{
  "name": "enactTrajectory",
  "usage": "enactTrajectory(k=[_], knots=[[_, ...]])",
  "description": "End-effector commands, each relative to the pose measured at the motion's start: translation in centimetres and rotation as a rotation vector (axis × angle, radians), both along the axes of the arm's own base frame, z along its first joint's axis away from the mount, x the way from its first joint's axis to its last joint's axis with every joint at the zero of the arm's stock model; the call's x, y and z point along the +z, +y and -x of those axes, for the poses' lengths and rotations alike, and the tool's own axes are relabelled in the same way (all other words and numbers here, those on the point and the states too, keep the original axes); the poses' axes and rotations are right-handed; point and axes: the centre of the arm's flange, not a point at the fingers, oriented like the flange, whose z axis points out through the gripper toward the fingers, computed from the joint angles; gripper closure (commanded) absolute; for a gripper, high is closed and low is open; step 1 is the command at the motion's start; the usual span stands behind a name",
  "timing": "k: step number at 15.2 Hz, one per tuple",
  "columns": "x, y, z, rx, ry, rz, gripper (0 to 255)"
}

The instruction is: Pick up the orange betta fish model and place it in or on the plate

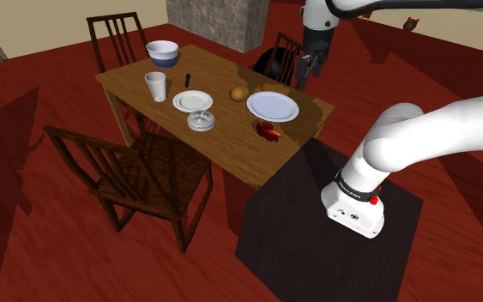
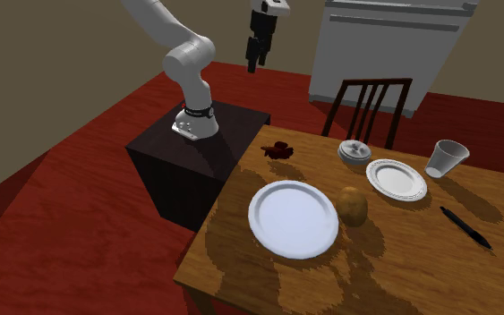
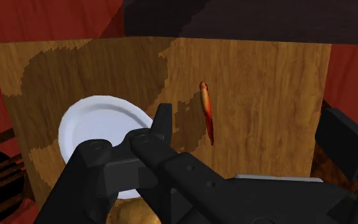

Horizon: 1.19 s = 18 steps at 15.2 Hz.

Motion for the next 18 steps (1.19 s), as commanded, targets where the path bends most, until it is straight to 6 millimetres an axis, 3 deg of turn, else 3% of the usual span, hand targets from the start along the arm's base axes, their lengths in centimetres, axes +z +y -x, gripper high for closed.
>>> enactTrajectory(k=[1, 18], knots=[[-2.6, -0.6, -0.9, 0.023, -0.008, -0.010, 0], [-23.2, -4.7, -7.8, 0.204, -0.059, -0.095, 0]])
